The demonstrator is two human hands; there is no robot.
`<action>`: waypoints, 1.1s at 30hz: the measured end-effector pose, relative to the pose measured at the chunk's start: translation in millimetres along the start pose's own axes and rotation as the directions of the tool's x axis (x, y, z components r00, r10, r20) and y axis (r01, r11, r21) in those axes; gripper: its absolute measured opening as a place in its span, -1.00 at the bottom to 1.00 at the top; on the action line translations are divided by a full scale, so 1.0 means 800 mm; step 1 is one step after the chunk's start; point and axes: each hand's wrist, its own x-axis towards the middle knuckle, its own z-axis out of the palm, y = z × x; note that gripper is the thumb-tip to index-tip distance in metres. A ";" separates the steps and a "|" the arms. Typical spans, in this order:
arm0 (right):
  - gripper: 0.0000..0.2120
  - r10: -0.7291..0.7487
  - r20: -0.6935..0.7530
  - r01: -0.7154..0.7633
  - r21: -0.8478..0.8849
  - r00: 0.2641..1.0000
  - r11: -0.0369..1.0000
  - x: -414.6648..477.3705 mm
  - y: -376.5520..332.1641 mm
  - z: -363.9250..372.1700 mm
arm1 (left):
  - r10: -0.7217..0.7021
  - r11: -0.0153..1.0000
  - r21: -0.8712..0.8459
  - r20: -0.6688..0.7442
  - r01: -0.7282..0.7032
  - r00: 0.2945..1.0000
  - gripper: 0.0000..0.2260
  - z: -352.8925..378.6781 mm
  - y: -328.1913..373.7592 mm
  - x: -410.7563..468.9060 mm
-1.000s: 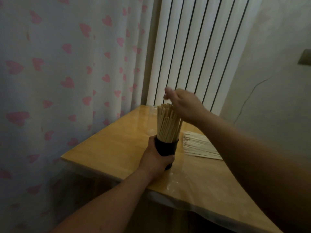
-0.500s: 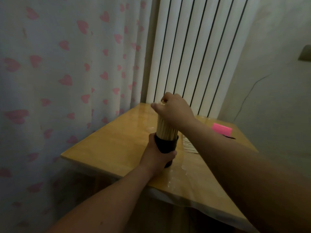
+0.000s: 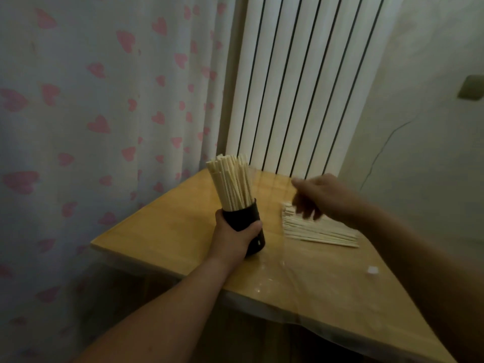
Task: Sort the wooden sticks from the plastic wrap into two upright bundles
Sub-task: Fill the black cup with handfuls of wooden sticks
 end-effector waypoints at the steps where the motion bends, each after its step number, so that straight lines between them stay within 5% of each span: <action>1: -0.52 0.106 0.169 -0.101 -0.039 0.980 0.994 -0.008 0.013 -0.004 | 0.003 1.000 -0.006 -0.011 -0.003 1.000 -0.31 0.000 0.000 0.000; 3: -0.65 0.308 0.469 -0.231 -0.215 0.827 0.949 -0.024 0.038 -0.003 | 0.012 1.000 -0.004 -0.016 -0.012 1.000 -0.31 0.001 0.000 0.000; 5: -0.66 0.446 0.507 -0.182 -0.487 0.737 0.854 -0.036 0.064 0.010 | 0.024 1.000 0.009 -0.014 -0.024 1.000 -0.31 0.003 -0.001 -0.001; 9: -0.45 0.357 0.187 -0.127 -0.707 0.915 0.696 -0.029 0.105 0.052 | 0.044 0.999 0.025 -0.008 -0.044 0.999 -0.29 0.004 -0.002 -0.001; 15: -0.41 0.315 0.001 -0.210 -0.744 0.949 0.634 0.007 0.148 0.075 | 0.048 0.999 0.007 -0.001 -0.048 0.999 -0.31 0.005 -0.003 -0.002; 22: -0.45 0.288 0.029 -0.133 -0.839 0.957 0.528 0.034 0.173 0.087 | 0.045 0.999 0.001 -0.002 -0.045 0.999 -0.32 0.004 -0.004 -0.001; 33: -0.40 0.344 0.029 -0.189 -0.790 0.939 0.583 0.051 0.190 0.078 | 0.063 0.997 0.052 0.015 -0.064 0.998 -0.31 0.007 -0.006 -0.002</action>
